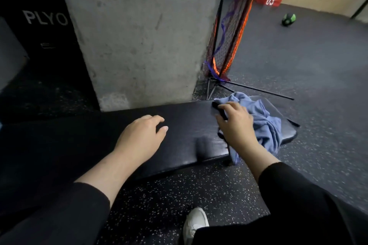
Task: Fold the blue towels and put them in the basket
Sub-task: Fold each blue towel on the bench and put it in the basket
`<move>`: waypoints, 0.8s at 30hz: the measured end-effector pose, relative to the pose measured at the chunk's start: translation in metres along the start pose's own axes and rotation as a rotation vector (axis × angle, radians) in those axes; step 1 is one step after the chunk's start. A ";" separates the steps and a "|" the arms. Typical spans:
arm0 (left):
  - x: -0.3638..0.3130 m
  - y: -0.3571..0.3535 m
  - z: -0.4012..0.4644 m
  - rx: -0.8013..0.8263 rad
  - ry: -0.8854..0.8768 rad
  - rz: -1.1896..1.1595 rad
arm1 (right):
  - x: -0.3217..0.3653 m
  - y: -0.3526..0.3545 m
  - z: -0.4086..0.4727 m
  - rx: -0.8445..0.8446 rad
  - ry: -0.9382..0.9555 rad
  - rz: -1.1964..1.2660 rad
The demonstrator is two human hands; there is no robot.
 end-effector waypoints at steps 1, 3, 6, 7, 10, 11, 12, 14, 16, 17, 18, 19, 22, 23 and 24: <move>-0.001 -0.005 0.004 0.001 0.000 -0.002 | -0.018 0.005 0.006 -0.034 -0.067 -0.032; -0.003 -0.013 0.010 0.002 0.000 -0.001 | -0.057 0.002 0.014 -0.018 -0.214 -0.073; -0.006 -0.026 0.016 0.024 -0.009 0.001 | -0.105 -0.018 0.011 0.122 -0.390 -0.106; -0.006 -0.031 0.018 0.040 -0.015 0.009 | -0.116 -0.022 0.009 0.146 -0.425 -0.107; -0.007 -0.041 0.022 0.071 -0.029 0.033 | -0.136 -0.022 0.011 0.127 -0.461 -0.113; -0.008 -0.043 0.023 0.074 -0.032 0.036 | -0.138 -0.020 0.014 0.108 -0.465 -0.115; -0.007 -0.044 0.025 0.077 -0.032 0.037 | -0.140 -0.019 0.016 0.089 -0.473 -0.120; -0.006 -0.046 0.026 0.077 -0.031 0.039 | -0.145 -0.018 0.020 0.076 -0.494 -0.145; -0.005 -0.047 0.026 0.076 -0.033 0.040 | -0.148 -0.019 0.022 0.084 -0.503 -0.168; -0.004 -0.047 0.026 0.075 -0.032 0.038 | -0.150 -0.020 0.023 0.084 -0.509 -0.170; -0.003 -0.047 0.026 0.076 -0.029 0.034 | -0.151 -0.020 0.024 0.082 -0.518 -0.167; -0.003 -0.047 0.026 0.077 -0.025 0.029 | -0.152 -0.021 0.025 0.076 -0.527 -0.163; -0.003 -0.047 0.025 0.072 -0.031 0.027 | -0.151 -0.020 0.028 0.042 -0.547 -0.164; -0.002 -0.046 0.025 0.070 -0.033 0.025 | -0.151 -0.019 0.029 0.022 -0.550 -0.145; -0.002 -0.045 0.025 0.068 -0.033 0.022 | -0.148 -0.015 0.030 -0.013 -0.551 -0.114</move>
Point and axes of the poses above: each hand's wrist, its own z-axis towards the middle knuckle, its own y-axis out of the back of the hand, x = y × z, the point moved 9 cm from there along z, towards the middle knuckle, and after that the axes turned 1 degree about y, right-handed, at the moved point
